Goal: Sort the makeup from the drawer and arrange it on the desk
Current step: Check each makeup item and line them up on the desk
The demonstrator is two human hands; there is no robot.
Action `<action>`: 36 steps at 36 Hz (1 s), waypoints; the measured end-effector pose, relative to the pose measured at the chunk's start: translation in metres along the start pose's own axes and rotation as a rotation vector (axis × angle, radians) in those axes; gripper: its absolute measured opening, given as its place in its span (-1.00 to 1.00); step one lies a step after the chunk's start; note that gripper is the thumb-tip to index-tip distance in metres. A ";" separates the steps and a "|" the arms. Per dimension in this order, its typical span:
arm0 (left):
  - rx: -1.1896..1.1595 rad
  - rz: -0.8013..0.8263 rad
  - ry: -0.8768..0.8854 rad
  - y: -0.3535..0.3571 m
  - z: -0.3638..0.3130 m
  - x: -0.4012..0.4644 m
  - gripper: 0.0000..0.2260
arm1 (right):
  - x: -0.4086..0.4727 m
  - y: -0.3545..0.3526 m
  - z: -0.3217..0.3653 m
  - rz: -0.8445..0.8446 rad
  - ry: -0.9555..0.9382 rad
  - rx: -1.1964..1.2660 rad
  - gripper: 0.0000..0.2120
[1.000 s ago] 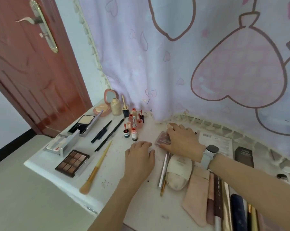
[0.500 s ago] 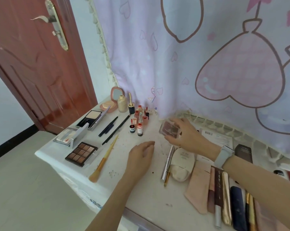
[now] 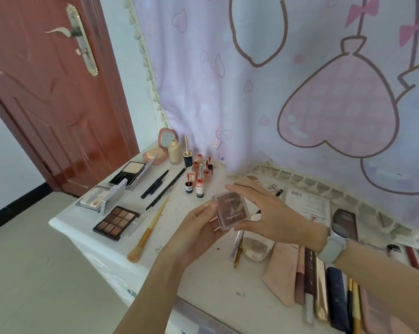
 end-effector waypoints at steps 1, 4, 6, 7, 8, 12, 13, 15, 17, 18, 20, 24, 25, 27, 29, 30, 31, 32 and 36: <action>-0.014 0.003 0.003 0.001 -0.001 -0.001 -0.33 | 0.000 0.000 0.002 0.000 -0.008 -0.006 -0.32; -0.102 0.039 0.026 0.005 -0.002 -0.002 -0.32 | 0.000 0.000 0.006 0.012 -0.009 -0.036 -0.34; -0.136 0.048 0.024 0.007 -0.001 -0.003 -0.30 | 0.000 0.000 0.007 -0.004 -0.013 -0.043 -0.36; -0.136 0.041 0.022 0.006 0.000 -0.003 -0.27 | 0.000 0.000 0.008 -0.015 -0.022 -0.044 -0.37; -0.129 0.031 0.025 0.005 0.000 -0.003 -0.24 | 0.001 0.000 0.008 -0.020 -0.031 -0.051 -0.38; -0.076 0.007 0.038 0.000 -0.005 -0.004 -0.25 | 0.002 0.005 0.004 0.003 -0.020 -0.040 -0.39; -0.037 0.001 0.043 -0.001 -0.007 -0.005 -0.28 | 0.002 0.006 0.005 0.014 -0.032 -0.039 -0.40; 0.133 -0.042 0.059 -0.005 -0.013 -0.004 -0.41 | 0.002 0.009 0.005 0.032 -0.051 -0.046 -0.44; 0.398 -0.169 0.092 -0.016 -0.021 -0.004 -0.58 | 0.003 0.007 -0.006 0.024 0.039 0.136 -0.51; 0.501 -0.237 0.121 -0.022 -0.026 -0.005 -0.59 | 0.004 0.005 -0.014 0.010 0.131 0.303 -0.56; 0.647 -0.309 0.190 -0.024 -0.037 -0.008 -0.51 | 0.007 0.005 -0.029 0.001 0.307 0.588 -0.65; 1.048 -0.285 0.365 0.000 -0.054 -0.011 -0.40 | 0.015 0.020 -0.037 0.094 0.424 0.618 -0.73; 1.100 -0.265 0.387 0.005 -0.054 -0.011 -0.39 | 0.017 0.022 -0.035 0.104 0.414 0.585 -0.76; 1.162 -0.249 0.416 0.010 -0.053 -0.011 -0.38 | 0.019 0.024 -0.032 0.099 0.400 0.568 -0.77; 1.200 -0.266 0.430 0.010 -0.054 -0.011 -0.38 | 0.019 0.026 -0.029 0.099 0.388 0.624 -0.72; 1.216 -0.274 0.433 0.010 -0.055 -0.011 -0.38 | 0.019 0.027 -0.029 0.104 0.386 0.656 -0.69; 1.236 -0.276 0.436 0.009 -0.056 -0.011 -0.39 | 0.018 0.027 -0.029 0.109 0.386 0.678 -0.69; 1.260 -0.274 0.441 0.010 -0.057 -0.011 -0.39 | 0.017 0.028 -0.028 0.114 0.384 0.695 -0.70; 1.305 -0.254 0.450 0.012 -0.055 -0.009 -0.39 | 0.016 0.026 -0.029 0.113 0.375 0.727 -0.71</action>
Point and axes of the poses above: each hand's wrist, its own x-axis towards the middle knuckle, its own y-axis out of the palm, z = x × y, the point moved 10 cm from there along x, towards the middle knuckle, and after that the axes turned 6 degrees about z, right-handed, at the moved point
